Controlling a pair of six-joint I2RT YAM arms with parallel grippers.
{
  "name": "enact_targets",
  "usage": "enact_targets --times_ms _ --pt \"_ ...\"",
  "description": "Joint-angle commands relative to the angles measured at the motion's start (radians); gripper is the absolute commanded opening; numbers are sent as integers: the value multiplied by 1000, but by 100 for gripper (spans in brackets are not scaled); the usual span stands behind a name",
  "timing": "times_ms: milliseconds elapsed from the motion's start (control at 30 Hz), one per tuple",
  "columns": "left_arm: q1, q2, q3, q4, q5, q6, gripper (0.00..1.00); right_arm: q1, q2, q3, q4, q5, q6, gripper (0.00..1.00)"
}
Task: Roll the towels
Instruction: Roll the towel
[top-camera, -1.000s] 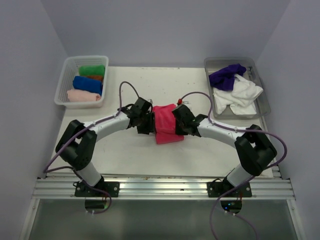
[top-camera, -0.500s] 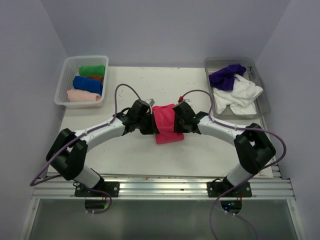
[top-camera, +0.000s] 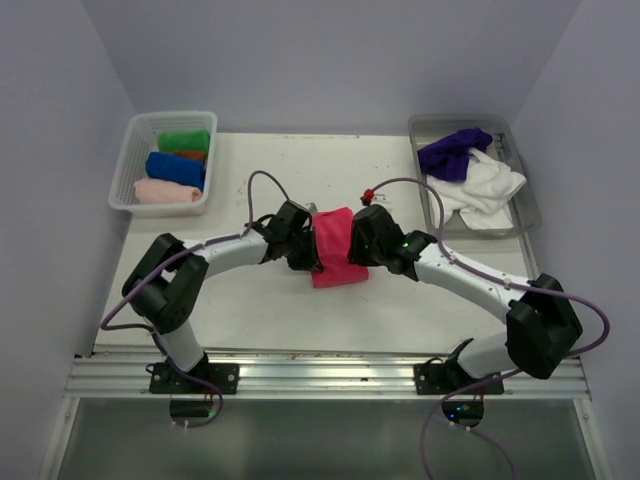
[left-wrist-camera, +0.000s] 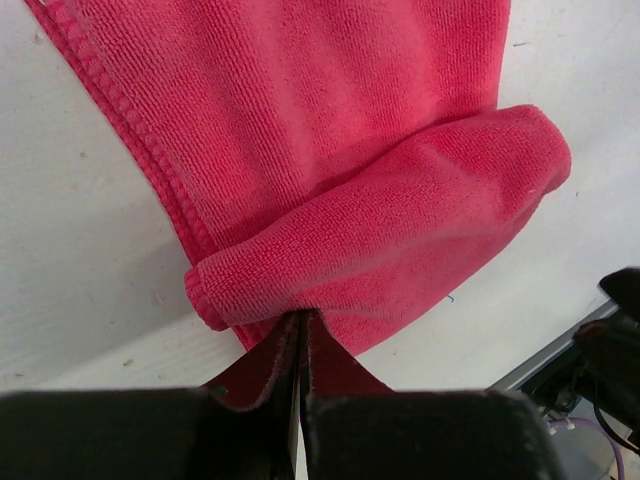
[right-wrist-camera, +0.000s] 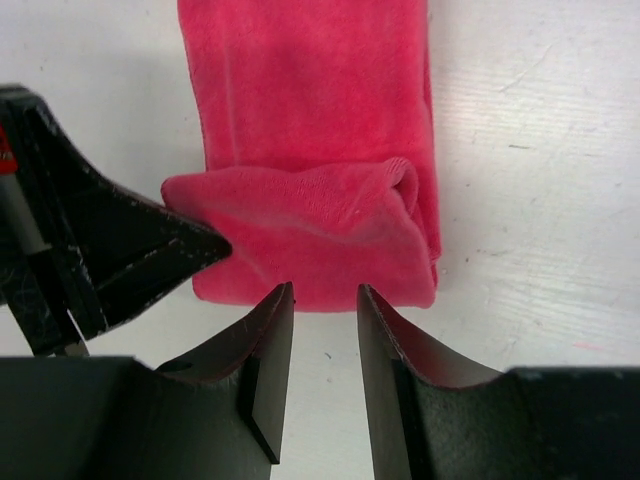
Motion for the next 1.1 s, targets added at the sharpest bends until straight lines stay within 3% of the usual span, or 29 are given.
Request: enact_targets --times_ms 0,333,533,767,1067 --pt "11 27 53 46 -14 22 3 34 54 21 13 20 8 35" --pt "22 25 88 -2 -22 49 4 -35 272 161 19 39 -51 30" --pt "22 -77 62 -42 -27 58 5 -57 366 238 -27 45 -54 26" --pt "22 -234 -102 -16 -5 20 5 -58 423 216 2 13 -20 26" --pt "22 -301 -187 4 -13 -6 5 -58 410 147 31 -35 23 25"
